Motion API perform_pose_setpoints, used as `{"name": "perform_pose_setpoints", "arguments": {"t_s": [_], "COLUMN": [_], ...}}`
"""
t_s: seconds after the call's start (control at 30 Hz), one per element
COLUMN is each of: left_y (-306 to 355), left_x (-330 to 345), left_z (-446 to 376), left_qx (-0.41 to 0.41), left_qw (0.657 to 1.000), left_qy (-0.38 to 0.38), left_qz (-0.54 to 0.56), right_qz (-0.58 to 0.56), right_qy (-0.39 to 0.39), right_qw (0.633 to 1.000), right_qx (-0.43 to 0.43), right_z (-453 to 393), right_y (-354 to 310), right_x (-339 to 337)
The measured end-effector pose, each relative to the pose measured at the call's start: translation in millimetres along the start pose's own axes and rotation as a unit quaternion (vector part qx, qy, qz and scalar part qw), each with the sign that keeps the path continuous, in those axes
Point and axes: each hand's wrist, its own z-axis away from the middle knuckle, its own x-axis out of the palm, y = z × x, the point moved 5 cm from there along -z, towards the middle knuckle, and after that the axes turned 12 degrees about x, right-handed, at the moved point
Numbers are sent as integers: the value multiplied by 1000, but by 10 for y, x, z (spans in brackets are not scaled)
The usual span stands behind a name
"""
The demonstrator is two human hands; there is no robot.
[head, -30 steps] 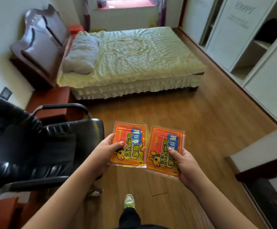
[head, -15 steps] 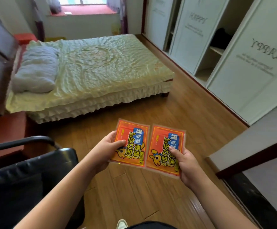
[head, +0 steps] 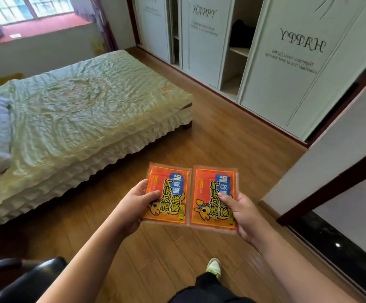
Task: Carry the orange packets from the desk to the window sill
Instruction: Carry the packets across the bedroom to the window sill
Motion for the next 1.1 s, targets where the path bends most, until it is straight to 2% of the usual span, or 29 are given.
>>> {"name": "perform_pose_setpoints", "arguments": {"t_s": [0.23,0.5,0.8,1.1], "left_y": [318,549,775,1280], "left_x": [498,739,688,537], "left_z": [-963,-1772,-2973,-4242], "left_qx": [-1,1,4,-2], "left_qw": [1000,1000,1000,999], "left_qy": [10,22,3,-37], "left_qz": [-9,-2,20,23], "right_qz": [4,-17,12,13], "right_qy": [-10,-20,1,10], "right_qw": [1000,1000,1000,1000], "right_qx": [19,8,-17,-12], "right_z": [-691,-1295,-2136,-2979], "right_y": [-867,-1517,-2404,-3161], "right_x": [-376,-553,-517,-218]}}
